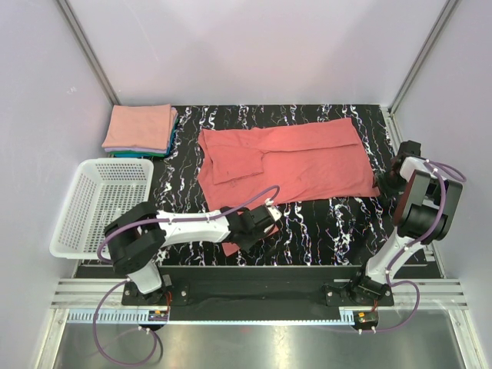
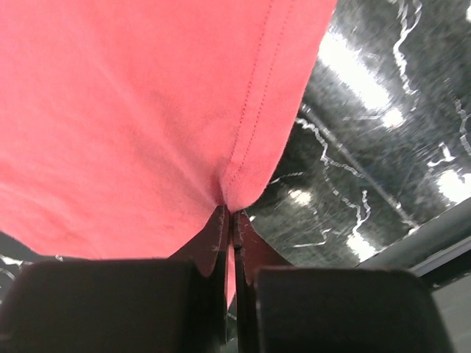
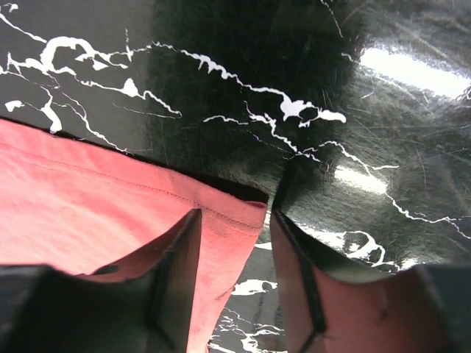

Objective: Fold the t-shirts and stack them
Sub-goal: Fold the tshirt

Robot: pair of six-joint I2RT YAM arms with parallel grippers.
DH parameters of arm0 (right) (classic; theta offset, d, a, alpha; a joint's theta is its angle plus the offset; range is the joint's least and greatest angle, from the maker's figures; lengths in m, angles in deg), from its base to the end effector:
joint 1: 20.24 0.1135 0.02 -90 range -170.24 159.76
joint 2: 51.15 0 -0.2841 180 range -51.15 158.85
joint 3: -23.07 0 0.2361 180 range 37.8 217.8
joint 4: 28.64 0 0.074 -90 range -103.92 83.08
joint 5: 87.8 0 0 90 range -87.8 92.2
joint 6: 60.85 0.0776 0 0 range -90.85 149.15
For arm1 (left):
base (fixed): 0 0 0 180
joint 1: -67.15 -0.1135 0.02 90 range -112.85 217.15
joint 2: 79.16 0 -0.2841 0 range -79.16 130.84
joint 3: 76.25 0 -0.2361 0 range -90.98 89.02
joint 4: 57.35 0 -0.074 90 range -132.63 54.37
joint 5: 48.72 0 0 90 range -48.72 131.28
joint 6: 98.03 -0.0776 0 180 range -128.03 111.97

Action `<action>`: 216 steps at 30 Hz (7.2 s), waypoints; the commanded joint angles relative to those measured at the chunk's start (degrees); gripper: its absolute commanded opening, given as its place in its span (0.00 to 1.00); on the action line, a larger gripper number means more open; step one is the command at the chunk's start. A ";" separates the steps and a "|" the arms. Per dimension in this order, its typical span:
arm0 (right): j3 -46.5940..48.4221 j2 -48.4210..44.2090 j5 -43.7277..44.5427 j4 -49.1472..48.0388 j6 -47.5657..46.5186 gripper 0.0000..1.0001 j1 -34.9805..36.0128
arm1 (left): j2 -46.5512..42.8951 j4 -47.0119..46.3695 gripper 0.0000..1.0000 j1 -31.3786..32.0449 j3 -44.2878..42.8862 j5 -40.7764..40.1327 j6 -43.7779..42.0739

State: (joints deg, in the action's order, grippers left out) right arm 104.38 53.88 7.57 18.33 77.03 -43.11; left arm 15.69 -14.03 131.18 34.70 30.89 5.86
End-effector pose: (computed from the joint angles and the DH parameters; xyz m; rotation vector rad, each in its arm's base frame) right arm 0.3287 -0.1465 0.1502 1.6348 2.2641 -0.0250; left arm 0.1484 -0.2727 0.1534 1.1207 2.5043 -0.1239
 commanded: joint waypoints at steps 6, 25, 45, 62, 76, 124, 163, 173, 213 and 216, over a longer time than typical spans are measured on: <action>-1.72 -3.96 3.69 0.45 0.20 0.48 -0.15 | -3.00 2.07 0.00 0.22 -1.31 -1.74 -1.32; -0.93 0.44 2.98 -1.22 -0.41 0.00 -0.15 | -4.41 5.06 0.00 0.22 -3.42 -3.05 -0.88; 13.04 0.87 2.81 7.82 -6.22 0.00 0.02 | -7.75 10.51 0.00 -11.29 -15.19 -9.73 -15.28; 34.55 12.91 3.07 15.99 -12.54 0.00 4.42 | 6.66 8.23 0.00 -25.88 -33.74 -9.03 -25.75; 49.25 22.66 -2.81 18.20 -15.97 0.00 5.82 | 14.66 7.96 0.00 -31.42 -41.56 -8.06 -25.67; 65.25 36.82 -7.39 15.30 -12.19 0.00 7.76 | 27.84 4.97 0.00 -38.01 -51.84 -4.64 -23.82; 70.96 41.48 -6.07 12.66 -10.79 0.00 7.76 | 37.95 2.34 0.00 -39.77 -63.27 -4.81 -22.33; 70.87 41.57 -5.63 12.31 -10.35 0.00 7.76 | 38.66 1.81 0.00 -40.65 -63.71 -3.76 -22.24; 58.22 34.01 -11.52 9.06 -11.05 0.25 7.76 | 5.53 7.53 0.53 -38.37 -27.69 16.45 1.05; 57.87 35.50 -11.69 7.48 -10.18 0.25 7.76 | 4.38 5.69 0.53 -38.45 -23.03 18.21 3.85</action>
State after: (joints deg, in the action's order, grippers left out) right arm 160.99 87.98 -3.49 27.57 65.68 -35.50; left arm 24.13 -4.85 92.97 9.32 44.81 5.53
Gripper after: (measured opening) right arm 0.250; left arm 0.532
